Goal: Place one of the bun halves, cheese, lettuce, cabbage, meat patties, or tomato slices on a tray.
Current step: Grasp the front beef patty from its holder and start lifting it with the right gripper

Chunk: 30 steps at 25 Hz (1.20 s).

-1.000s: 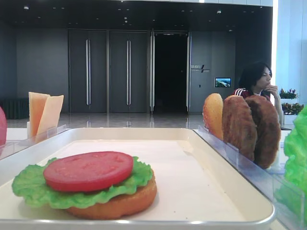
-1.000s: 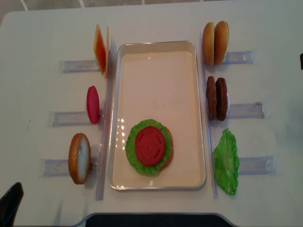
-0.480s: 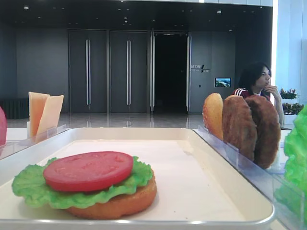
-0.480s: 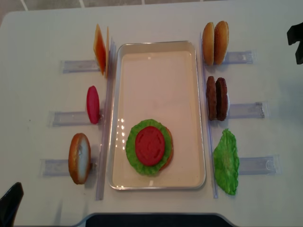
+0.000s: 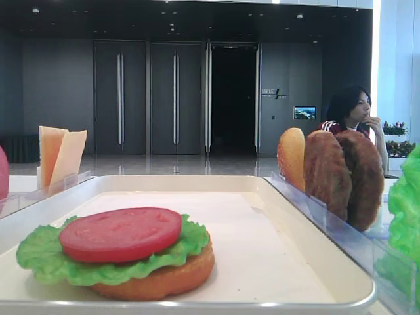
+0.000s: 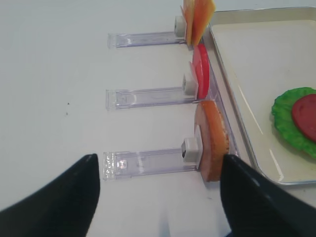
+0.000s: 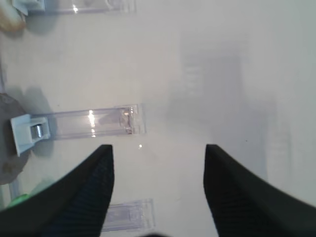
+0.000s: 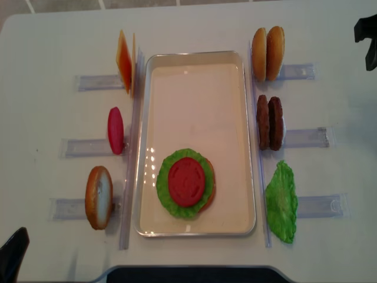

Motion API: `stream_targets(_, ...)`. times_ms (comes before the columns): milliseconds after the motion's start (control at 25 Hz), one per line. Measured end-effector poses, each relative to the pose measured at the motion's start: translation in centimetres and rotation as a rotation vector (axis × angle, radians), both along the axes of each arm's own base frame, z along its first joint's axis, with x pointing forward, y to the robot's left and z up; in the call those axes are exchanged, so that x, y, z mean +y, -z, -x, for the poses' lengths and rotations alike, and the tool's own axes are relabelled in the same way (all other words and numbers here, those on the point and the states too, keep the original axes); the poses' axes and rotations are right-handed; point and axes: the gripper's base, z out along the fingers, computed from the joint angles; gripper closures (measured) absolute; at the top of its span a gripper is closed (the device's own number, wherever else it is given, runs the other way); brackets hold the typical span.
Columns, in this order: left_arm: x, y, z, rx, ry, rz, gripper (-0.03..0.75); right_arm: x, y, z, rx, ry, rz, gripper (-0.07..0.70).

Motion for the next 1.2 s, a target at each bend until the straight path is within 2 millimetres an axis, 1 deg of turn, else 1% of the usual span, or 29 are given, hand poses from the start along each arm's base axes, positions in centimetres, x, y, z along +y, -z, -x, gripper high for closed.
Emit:
stream_targets(80,0.0,0.0,0.0,0.0,0.0,0.0,0.136,1.0,-0.6,-0.1,-0.021,0.002,-0.012,0.216)
stream_targets(240,0.0,0.0,0.0,0.0,0.0,0.0,0.136,4.3,-1.1,0.1,-0.038,-0.046,-0.037,0.216)
stream_targets(400,0.0,0.0,0.0,0.0,0.0,0.0,0.136,7.3,-0.2,0.2,-0.002,-0.077,-0.051,0.216)
stream_targets(680,0.0,0.0,0.0,0.0,0.0,0.0,0.136,11.5,2.0,0.3,0.077,-0.084,-0.057,0.216)
stream_targets(920,0.0,0.0,0.0,0.0,0.0,0.0,0.136,13.6,3.3,0.5,0.121,-0.043,-0.061,0.216)
stream_targets(1080,0.0,0.0,0.0,0.0,0.0,0.0,0.136,14.6,3.5,0.9,0.128,-0.029,-0.068,0.216)
stream_targets(1200,0.0,0.0,0.0,0.0,0.0,0.0,0.136,15.5,3.2,1.0,0.12,-0.027,-0.078,0.216)
